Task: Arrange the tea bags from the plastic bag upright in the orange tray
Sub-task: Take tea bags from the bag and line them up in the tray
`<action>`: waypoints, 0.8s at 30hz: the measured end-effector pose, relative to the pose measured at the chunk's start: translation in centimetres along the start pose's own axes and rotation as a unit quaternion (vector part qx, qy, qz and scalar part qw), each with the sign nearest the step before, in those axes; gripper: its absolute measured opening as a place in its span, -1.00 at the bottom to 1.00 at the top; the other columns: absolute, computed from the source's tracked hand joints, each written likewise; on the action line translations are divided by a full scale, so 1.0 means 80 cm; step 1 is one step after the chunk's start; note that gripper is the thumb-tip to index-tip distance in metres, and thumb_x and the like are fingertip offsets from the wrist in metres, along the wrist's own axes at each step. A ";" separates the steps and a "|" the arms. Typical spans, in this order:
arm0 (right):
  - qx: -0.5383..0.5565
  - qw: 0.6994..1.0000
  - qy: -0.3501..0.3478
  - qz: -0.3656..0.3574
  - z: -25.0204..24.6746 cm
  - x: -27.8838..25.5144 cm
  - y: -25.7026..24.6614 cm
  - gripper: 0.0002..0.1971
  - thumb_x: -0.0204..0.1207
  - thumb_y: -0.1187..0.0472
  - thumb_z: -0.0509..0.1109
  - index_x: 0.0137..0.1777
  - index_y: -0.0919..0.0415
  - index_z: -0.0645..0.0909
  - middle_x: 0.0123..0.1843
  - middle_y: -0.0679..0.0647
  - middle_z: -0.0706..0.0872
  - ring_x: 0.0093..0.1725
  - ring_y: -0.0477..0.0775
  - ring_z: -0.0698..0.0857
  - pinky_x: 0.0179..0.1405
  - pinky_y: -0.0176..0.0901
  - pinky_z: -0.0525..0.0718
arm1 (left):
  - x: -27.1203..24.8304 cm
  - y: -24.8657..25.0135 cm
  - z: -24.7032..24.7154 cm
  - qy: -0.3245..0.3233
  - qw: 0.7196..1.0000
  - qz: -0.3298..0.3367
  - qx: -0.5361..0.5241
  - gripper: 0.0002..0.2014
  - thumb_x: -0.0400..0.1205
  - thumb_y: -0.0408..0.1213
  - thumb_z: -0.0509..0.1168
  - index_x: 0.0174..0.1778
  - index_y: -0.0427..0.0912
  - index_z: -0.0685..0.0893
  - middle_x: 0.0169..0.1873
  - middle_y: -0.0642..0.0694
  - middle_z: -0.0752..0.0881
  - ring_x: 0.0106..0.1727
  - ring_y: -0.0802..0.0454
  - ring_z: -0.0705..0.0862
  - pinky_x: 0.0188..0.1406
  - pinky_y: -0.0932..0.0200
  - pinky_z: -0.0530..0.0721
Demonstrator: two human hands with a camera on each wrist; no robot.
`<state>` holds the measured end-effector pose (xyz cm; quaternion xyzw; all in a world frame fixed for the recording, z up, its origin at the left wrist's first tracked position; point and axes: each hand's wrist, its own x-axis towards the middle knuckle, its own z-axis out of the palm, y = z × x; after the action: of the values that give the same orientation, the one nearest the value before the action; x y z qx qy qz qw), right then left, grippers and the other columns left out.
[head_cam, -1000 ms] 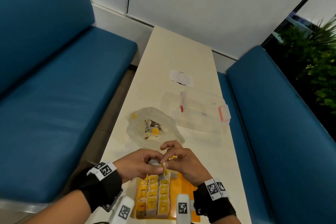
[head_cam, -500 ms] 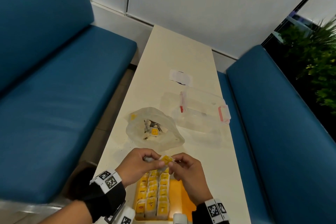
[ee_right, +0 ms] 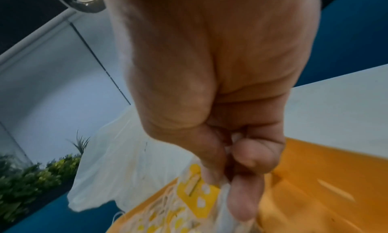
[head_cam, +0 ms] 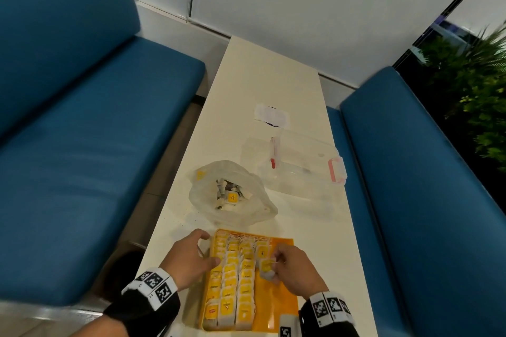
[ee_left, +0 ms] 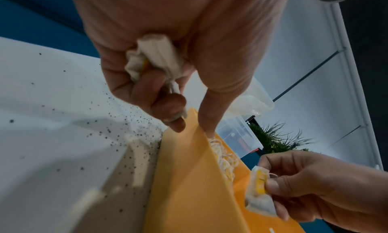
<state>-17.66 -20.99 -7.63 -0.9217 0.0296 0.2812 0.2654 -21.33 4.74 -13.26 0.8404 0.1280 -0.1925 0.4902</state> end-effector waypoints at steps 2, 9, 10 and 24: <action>-0.039 0.999 -0.014 0.019 0.007 0.004 -0.002 -0.80 0.44 0.36 0.29 -0.21 0.00 0.55 -0.20 0.01 0.72 -0.19 0.09 0.79 -0.17 -0.05 0.75 | -0.001 -0.002 0.002 -0.003 1.000 -0.002 0.005 -0.47 0.53 -0.02 0.54 0.40 0.07 0.55 0.08 0.07 0.70 -0.04 0.22 0.67 -0.26 0.43 0.52; -0.055 0.996 0.013 0.070 0.026 0.014 -0.018 -0.87 0.51 0.28 0.41 -0.03 0.12 0.52 0.01 0.06 0.66 0.00 0.06 0.65 -0.20 -0.32 0.56 | -0.006 -0.001 0.005 -0.007 1.000 -0.007 -0.006 -0.56 0.60 -0.03 0.47 0.39 0.04 0.58 0.11 0.06 0.67 0.00 0.12 0.65 -0.09 0.32 0.55; -0.047 0.995 0.024 0.082 0.029 0.016 -0.019 -0.89 0.53 0.30 0.38 -0.02 0.14 0.53 0.08 0.10 0.71 0.07 0.09 0.69 -0.14 -0.29 0.58 | -0.007 -0.001 0.005 -0.006 1.000 -0.006 -0.008 -0.56 0.61 -0.03 0.47 0.39 0.04 0.59 0.10 0.06 0.68 0.00 0.11 0.65 -0.06 0.30 0.55; 0.027 0.991 0.081 0.099 0.041 0.009 -0.033 -0.70 0.54 0.33 0.37 -0.37 0.09 0.40 -0.33 -0.12 0.51 -0.23 -0.08 0.58 -0.35 -0.36 0.52 | -0.010 -0.001 0.000 -0.018 1.000 0.009 -0.009 -0.57 0.62 -0.05 0.46 0.39 0.05 0.58 0.29 0.03 0.69 0.13 0.07 0.65 0.17 0.22 0.60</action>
<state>-18.13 -16.99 -9.04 -0.9266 0.1495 0.2294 0.2578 -22.07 4.75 -12.97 0.8338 0.1131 -0.2016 0.5013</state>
